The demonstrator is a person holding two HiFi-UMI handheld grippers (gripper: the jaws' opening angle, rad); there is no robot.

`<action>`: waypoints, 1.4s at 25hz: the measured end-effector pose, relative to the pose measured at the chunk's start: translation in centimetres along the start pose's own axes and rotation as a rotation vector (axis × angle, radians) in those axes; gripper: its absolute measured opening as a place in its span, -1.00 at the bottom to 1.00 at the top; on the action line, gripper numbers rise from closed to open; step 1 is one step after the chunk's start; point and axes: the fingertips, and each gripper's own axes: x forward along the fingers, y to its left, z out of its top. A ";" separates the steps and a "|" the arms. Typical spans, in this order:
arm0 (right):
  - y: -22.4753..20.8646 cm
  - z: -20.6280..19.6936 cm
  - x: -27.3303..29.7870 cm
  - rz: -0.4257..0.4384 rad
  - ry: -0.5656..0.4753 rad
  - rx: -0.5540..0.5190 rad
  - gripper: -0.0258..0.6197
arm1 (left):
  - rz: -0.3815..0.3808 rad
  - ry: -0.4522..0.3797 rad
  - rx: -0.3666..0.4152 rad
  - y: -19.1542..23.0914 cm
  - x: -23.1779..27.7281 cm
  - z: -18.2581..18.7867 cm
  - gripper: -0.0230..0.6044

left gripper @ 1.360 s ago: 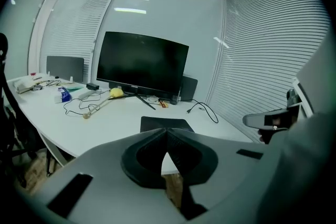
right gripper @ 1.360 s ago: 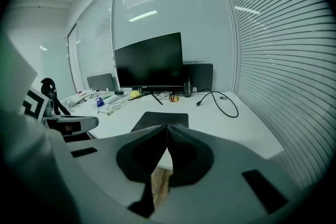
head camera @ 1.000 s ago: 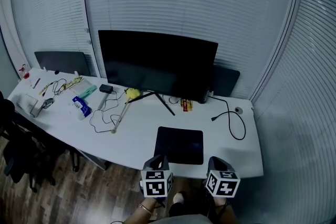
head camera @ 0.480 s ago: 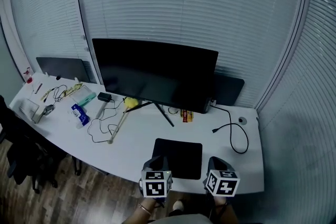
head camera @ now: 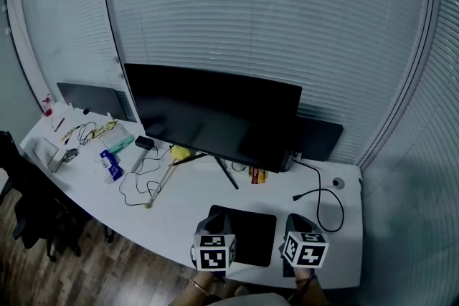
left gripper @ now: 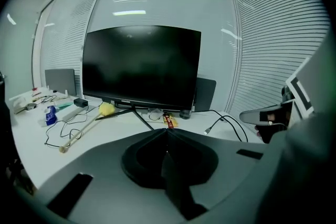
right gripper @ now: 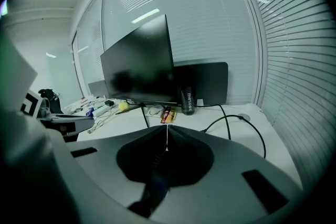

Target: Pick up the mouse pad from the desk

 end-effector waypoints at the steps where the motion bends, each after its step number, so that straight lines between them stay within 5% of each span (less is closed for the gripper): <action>1: -0.1 0.0 0.4 0.005 0.005 0.005 -0.82 | 0.006 0.007 0.003 0.1 0.2 -0.1 -0.87; 35: 2.9 -4.8 4.3 -0.013 0.156 0.027 -0.82 | -0.003 0.148 -0.036 5.1 2.7 -4.9 -0.87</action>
